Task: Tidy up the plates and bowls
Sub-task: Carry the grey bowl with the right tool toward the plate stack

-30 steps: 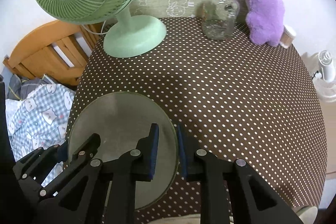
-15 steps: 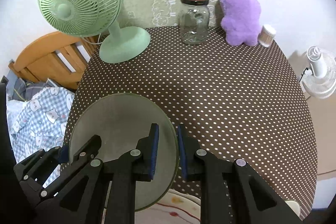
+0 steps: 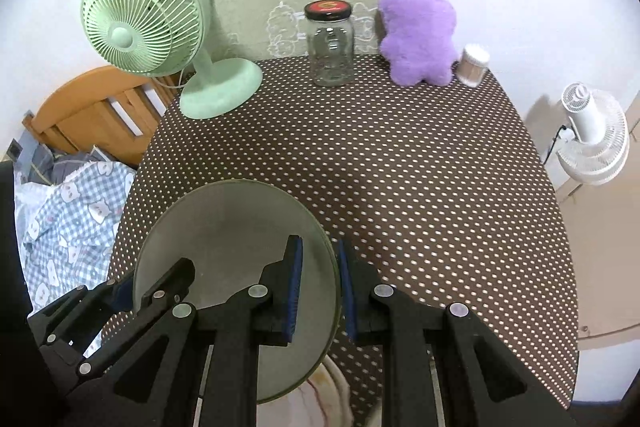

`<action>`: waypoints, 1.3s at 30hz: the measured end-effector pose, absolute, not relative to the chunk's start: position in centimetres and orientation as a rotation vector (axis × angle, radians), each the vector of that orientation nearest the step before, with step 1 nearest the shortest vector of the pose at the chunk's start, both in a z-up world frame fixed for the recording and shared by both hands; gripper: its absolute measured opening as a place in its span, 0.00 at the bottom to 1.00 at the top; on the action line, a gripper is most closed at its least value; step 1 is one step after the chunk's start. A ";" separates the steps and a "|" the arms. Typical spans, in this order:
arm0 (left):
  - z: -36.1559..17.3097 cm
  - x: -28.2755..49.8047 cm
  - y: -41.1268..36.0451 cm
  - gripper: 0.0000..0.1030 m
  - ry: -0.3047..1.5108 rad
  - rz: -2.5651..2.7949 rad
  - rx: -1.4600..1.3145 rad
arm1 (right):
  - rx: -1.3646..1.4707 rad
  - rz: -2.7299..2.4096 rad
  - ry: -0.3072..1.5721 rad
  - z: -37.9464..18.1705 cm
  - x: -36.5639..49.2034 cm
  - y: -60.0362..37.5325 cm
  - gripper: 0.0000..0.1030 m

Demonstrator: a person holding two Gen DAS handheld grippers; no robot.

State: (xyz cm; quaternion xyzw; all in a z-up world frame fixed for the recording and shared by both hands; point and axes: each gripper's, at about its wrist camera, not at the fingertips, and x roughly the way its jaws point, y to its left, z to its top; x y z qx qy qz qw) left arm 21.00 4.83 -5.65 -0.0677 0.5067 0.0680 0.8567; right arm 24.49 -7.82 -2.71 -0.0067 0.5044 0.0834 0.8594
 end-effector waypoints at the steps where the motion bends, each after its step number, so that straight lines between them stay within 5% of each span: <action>1: -5.6 20.7 4.4 0.17 1.064 0.143 -0.144 | -0.013 0.174 1.056 -2.5 24.2 -8.3 0.21; 39: -5.6 13.9 -7.9 0.17 1.077 0.093 -0.137 | -0.006 0.155 1.067 -1.9 16.6 -21.5 0.21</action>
